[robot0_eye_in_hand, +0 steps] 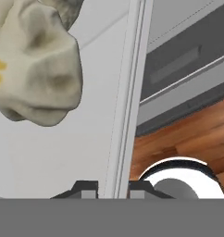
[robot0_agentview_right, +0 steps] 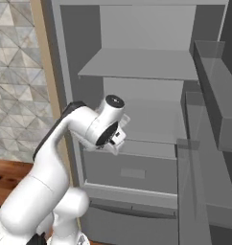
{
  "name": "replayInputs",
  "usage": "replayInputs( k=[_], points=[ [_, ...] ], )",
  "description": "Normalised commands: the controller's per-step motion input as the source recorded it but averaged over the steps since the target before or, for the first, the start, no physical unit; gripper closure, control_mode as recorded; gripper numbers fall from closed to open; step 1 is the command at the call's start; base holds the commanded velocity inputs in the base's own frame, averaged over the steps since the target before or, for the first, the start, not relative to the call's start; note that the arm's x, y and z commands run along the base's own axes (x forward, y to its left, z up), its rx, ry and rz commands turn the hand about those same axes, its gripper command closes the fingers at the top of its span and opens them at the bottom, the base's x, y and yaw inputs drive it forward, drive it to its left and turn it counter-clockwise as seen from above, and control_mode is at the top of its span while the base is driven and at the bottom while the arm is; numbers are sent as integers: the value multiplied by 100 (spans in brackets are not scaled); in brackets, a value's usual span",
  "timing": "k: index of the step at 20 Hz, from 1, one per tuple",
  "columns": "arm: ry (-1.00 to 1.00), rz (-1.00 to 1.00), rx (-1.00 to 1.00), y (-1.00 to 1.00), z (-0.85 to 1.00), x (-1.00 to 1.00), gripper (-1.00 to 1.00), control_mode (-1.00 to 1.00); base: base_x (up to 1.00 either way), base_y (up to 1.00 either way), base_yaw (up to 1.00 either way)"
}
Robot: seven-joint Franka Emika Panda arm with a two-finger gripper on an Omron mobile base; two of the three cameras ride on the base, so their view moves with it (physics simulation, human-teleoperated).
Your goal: Place two dumplings into each of the tupperware containers and then place the containers in the fridge.
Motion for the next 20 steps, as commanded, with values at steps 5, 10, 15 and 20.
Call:
replayInputs(
  k=[5, 10, 15, 20],
  points=[
    [-13, -12, 13, -77, -7, 84, 100, -100, 0, 0, 0],
    [-1, 0, 3, -15, 0, 100, 100, -100, 0, 0, 0],
    [2, 0, 2, -66, -10, 100, 100, -100, 0, 0, 0],
    [3, 0, 0, -51, -28, 100, 100, -100, 0, 0, 0]
  ],
)
